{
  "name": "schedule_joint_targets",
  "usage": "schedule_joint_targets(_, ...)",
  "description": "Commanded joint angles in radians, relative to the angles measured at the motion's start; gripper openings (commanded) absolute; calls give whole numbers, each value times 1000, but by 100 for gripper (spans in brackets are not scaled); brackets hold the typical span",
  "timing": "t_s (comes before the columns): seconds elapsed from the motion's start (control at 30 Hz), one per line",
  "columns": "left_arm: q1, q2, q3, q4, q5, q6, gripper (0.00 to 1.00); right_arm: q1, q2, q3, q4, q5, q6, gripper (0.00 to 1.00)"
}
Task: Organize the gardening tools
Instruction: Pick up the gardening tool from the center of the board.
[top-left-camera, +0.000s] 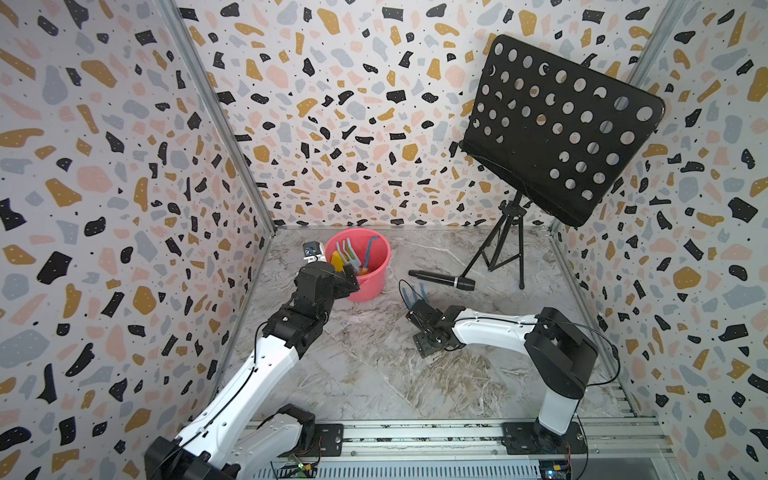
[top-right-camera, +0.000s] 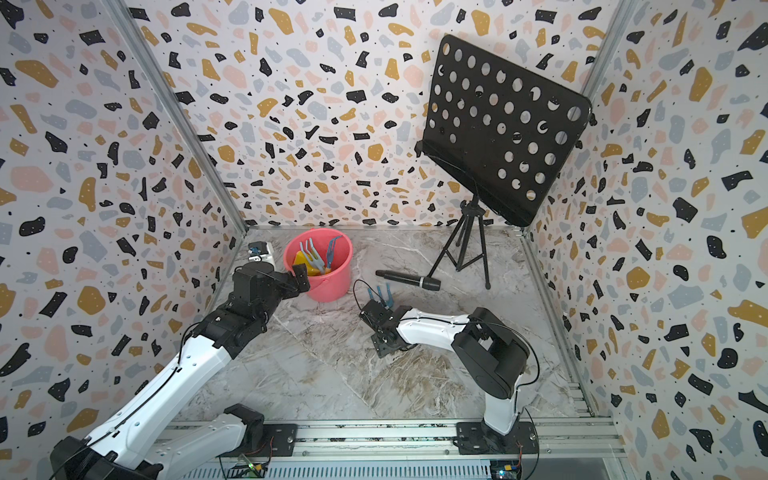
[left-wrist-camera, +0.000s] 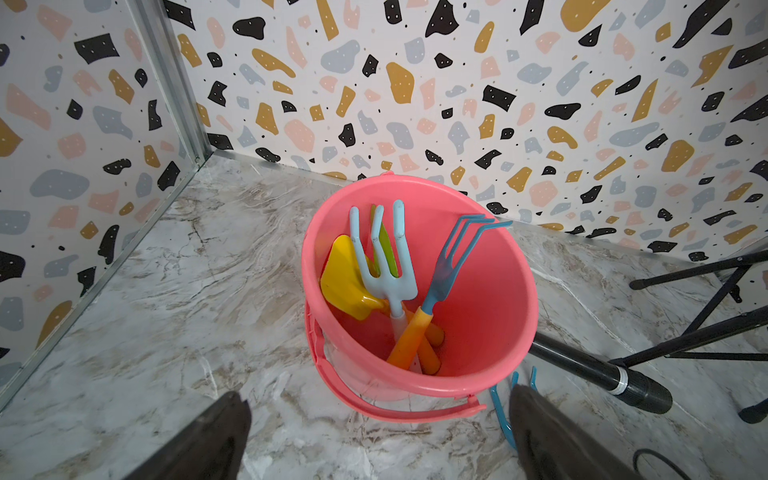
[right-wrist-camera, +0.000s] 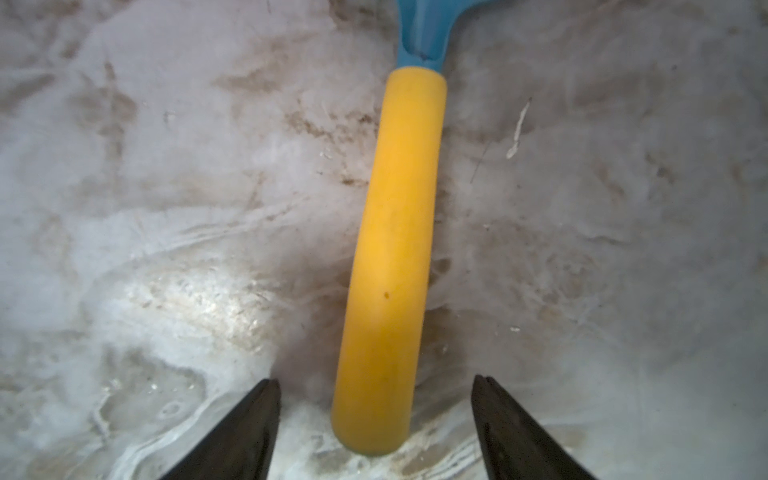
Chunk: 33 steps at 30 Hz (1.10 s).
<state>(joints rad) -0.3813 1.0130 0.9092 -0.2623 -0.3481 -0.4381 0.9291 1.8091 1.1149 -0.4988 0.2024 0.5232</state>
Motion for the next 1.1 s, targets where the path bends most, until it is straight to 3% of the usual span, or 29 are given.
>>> schedule_joint_targets(0.0, 5, 4, -12, 16, 16, -10, 99, -21, -48, -6, 20, -22, -23, 75)
schedule_joint_targets(0.27, 5, 2, -22, 12, 24, -10, 100, -58, -29, -12, 60, -83, -47, 68)
schedule_joint_targets(0.6, 4, -8, -34, 13, 17, -12, 99, -73, 13, -9, 84, -130, -67, 51)
schedule_joint_targets(0.87, 5, -8, -35, 10, 11, -10, 99, -73, 37, -4, 80, -147, -66, 20)
schedule_joint_targets(1.07, 4, -11, -34, 6, 12, -9, 100, -73, 19, -5, 57, -139, -74, 12)
